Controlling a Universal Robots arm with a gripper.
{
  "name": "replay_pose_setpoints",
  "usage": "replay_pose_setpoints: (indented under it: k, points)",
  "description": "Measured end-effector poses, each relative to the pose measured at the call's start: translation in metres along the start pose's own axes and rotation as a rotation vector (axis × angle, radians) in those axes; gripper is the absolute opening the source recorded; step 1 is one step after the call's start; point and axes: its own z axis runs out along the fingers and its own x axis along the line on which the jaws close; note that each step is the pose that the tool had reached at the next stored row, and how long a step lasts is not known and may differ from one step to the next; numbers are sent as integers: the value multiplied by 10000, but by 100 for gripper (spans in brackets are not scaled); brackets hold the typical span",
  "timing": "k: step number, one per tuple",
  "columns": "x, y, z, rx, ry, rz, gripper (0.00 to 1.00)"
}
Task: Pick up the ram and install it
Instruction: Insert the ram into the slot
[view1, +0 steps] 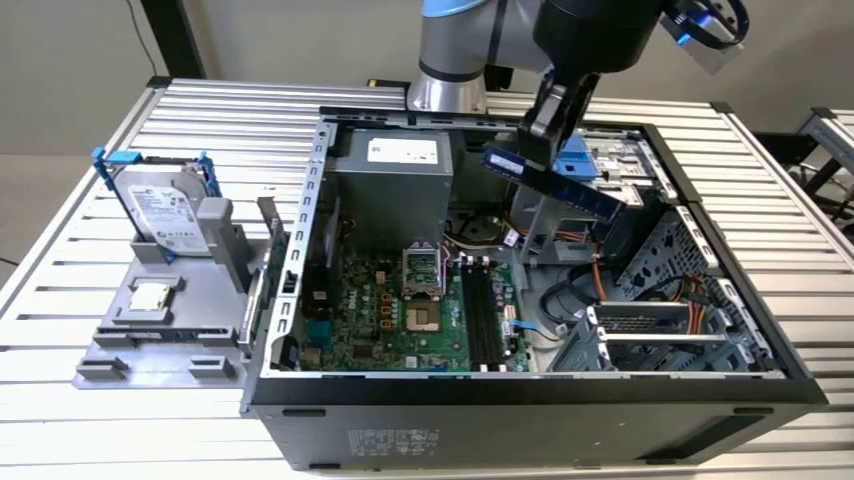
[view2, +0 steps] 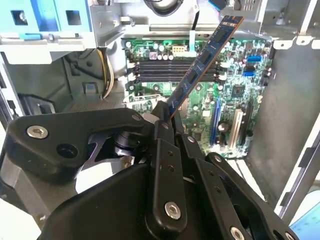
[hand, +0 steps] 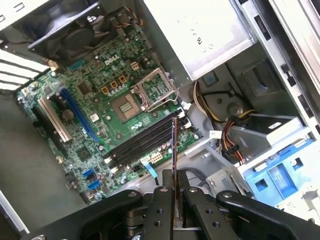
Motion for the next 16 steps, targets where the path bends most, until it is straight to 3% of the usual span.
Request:
replay_pose_setpoints:
  k: [16]
  points:
    - [0,0,2,20,-57,2578,0]
